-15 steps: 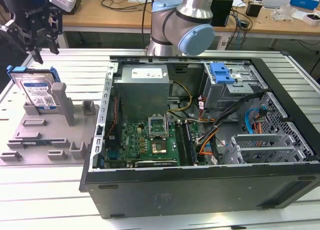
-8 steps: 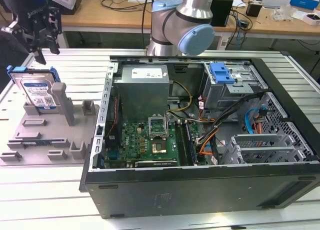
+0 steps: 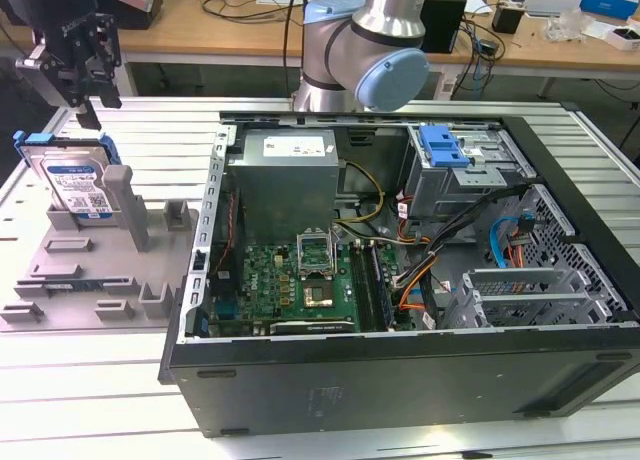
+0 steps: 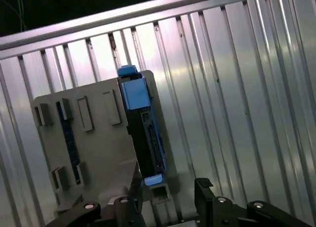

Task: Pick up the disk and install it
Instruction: 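Pick up the disk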

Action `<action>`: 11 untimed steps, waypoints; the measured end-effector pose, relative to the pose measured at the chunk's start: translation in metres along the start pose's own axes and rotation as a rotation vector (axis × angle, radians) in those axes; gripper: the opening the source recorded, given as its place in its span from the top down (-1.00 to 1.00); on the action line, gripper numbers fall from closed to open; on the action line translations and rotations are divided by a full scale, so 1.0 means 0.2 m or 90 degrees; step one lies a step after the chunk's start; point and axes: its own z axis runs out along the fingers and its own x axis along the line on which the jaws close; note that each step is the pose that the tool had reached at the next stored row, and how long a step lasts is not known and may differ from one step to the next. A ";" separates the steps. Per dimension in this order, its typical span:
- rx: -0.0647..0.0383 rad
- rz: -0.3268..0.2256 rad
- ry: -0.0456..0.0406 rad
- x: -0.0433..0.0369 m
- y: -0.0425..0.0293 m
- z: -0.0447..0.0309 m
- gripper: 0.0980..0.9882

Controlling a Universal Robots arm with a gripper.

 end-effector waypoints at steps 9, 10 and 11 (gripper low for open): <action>0.007 -0.112 -0.0022 0.000 0.000 0.002 0.00; 0.007 -0.118 -0.0011 -0.001 -0.003 0.002 0.00; 0.008 -0.119 0.0040 -0.001 -0.004 0.003 0.00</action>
